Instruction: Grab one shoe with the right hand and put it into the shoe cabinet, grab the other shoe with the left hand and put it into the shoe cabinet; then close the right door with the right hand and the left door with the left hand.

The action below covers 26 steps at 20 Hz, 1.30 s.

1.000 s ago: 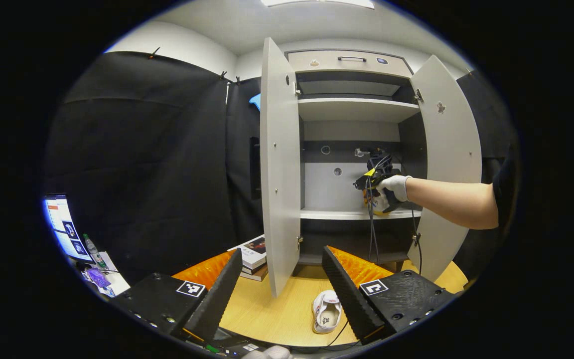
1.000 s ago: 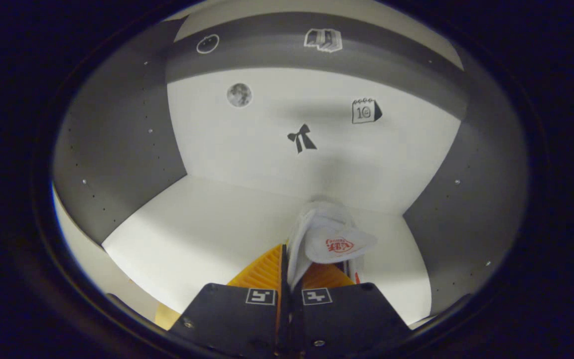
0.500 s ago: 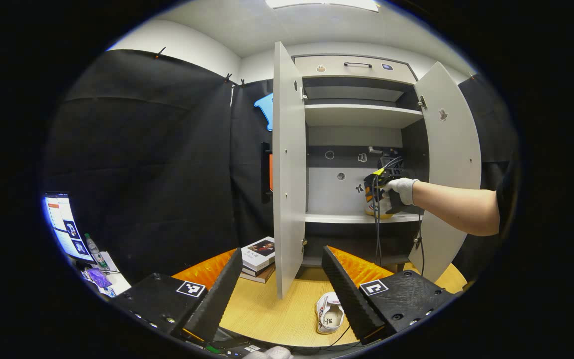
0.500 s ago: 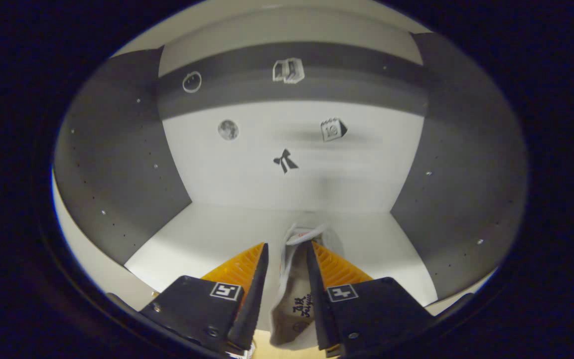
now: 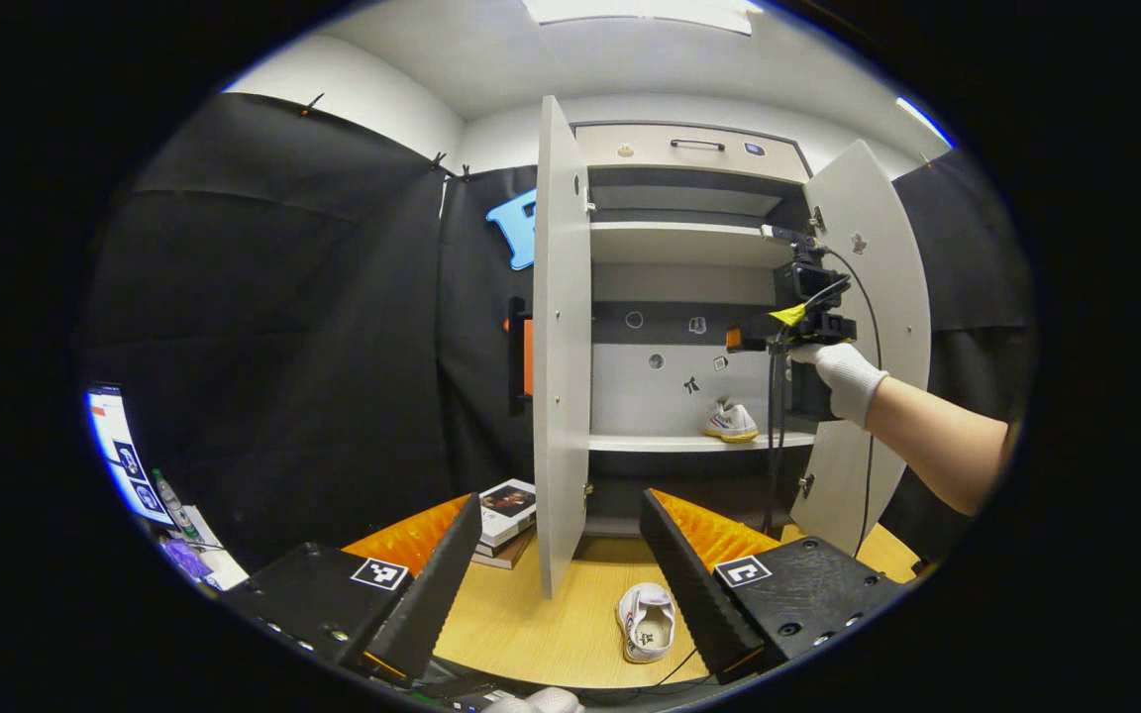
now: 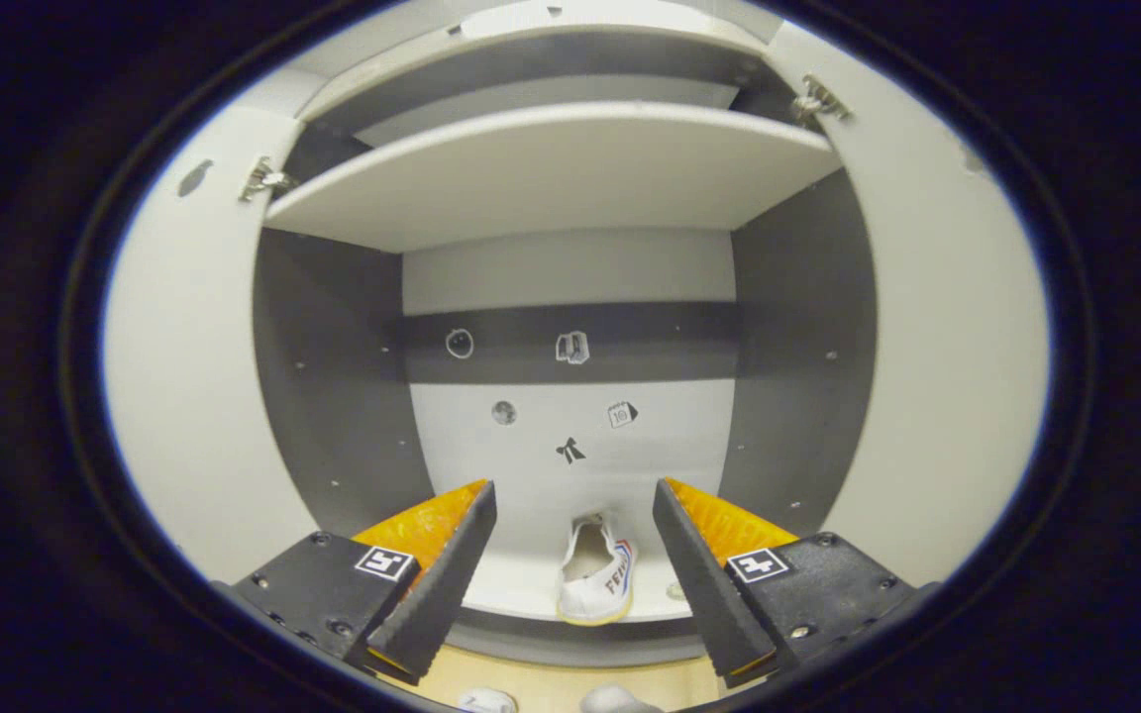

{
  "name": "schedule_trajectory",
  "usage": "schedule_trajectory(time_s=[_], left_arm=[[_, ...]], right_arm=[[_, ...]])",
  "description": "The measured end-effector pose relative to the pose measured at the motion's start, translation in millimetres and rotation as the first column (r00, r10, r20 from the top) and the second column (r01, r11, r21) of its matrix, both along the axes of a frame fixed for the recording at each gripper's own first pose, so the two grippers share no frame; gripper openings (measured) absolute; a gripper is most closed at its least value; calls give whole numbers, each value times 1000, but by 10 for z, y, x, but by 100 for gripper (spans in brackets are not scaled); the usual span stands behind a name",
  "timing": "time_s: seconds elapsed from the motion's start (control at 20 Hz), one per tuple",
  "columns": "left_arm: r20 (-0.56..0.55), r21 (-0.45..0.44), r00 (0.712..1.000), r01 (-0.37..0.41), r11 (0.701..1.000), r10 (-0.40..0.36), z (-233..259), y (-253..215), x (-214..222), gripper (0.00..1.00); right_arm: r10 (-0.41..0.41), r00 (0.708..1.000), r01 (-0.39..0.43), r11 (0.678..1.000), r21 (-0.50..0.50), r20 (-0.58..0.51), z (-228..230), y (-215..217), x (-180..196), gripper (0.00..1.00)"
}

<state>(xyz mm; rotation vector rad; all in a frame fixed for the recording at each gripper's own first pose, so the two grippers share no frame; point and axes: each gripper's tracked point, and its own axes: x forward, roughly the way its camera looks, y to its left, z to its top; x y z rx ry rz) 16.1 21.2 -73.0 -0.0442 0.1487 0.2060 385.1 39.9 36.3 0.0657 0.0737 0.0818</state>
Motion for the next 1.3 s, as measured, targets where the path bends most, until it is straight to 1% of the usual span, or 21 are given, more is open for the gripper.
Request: schedule_trajectory(time_s=[0.05, 0.15, 0.35, 0.6, 0.7, 0.8, 1.0, 1.15, 1.2, 1.3], left_arm=[[0, -1, 1000, 8, 1000, -8, 1, 10, -1, 96], [3, -10, 1000, 25, 1000, -25, 2, 14, -1, 96], [14, -2, 998, 65, 998, -65, 44, 25, 14, 96], [18, 20, 992, 124, 992, -125, 29, -31, 62, 96], [15, 24, 988, 153, 988, -154, -1, -110, 96, 96], [16, 33, 985, 170, 985, -170, -14, -171, 132, 96], [-21, 9, 976, 219, 976, -218, -290, -397, 225, 96], [-107, 12, 963, 248, 969, -246, -792, -576, 266, 97], [-119, 23, 963, 247, 969, -243, -958, -615, 284, 96], [-167, 1, 950, 268, 963, -264, -1364, -767, 344, 97]], right_arm=[[-7, 999, 7, 1000, -5, 46, 46, -41, -245, 100], [-10, 997, 9, 1000, 5, 73, -24, -89, -697, 100], [-6, 997, 2, 999, 54, 72, -329, -272, -1454, 100], [-51, 996, 50, 999, 9, 75, -819, -604, -2311, 100], [-72, 996, 72, 997, -3, 47, -1034, -730, -2602, 100], [-83, 997, 83, 996, 8, -1, -1185, -825, -2735, 100], [-115, 993, 115, 993, 4, -8, -1142, -1004, -2854, 100], [-113, 994, 113, 994, -5, -10, -1119, -1070, -2939, 100], [-110, 994, 110, 994, -14, -12, -1126, -1088, -2957, 100], [-117, 993, 116, 993, -38, -29, -1182, -1166, -2996, 100]])
